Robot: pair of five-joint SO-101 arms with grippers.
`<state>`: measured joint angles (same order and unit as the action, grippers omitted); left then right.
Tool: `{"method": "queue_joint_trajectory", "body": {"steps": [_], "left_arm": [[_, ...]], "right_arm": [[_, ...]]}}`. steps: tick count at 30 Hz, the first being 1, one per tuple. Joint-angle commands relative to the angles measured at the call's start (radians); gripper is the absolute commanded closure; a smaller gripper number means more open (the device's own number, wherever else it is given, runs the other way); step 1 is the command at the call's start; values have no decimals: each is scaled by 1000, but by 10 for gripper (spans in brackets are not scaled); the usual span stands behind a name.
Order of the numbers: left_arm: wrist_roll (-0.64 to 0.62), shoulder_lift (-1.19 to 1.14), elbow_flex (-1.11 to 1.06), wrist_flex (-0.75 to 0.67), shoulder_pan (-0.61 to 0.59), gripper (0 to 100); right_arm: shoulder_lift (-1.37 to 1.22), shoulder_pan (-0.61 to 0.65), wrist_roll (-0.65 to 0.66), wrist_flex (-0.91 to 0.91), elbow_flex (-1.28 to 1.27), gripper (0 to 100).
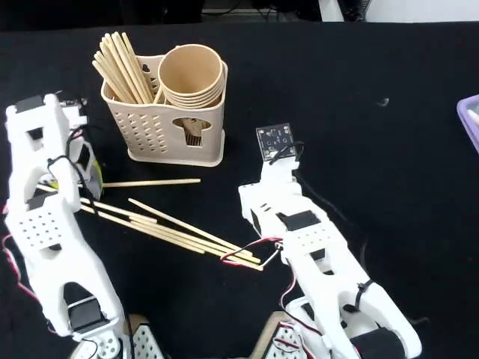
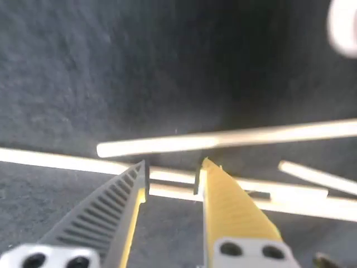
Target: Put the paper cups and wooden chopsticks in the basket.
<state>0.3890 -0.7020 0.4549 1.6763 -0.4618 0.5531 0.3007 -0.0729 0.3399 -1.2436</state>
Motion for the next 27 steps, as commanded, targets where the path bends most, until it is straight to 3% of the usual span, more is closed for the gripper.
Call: {"method": "queue_joint_trajectory", "body": {"steps": [1, 5, 9, 13, 16, 22, 27], "left_arm": [[92, 150, -67, -6, -30, 837], [80, 264, -67, -6, -42, 837], [-101, 342, -107, 8, -50, 834], [-232, 376, -288, -18, -45, 813], [-259, 413, -478, -150, -39, 762], [-308, 635, -805, -448, -39, 757], [-663, 772, -1001, -606, -28, 713]], "right_arm": [[48, -21, 8, -32, 5, 953], [45, -21, 8, -32, 5, 953], [45, -23, 8, -32, 5, 953], [45, -23, 8, -32, 5, 953], [47, -20, 8, -32, 5, 953], [48, -20, 8, -32, 5, 953], [48, -20, 8, -32, 5, 953]]}}
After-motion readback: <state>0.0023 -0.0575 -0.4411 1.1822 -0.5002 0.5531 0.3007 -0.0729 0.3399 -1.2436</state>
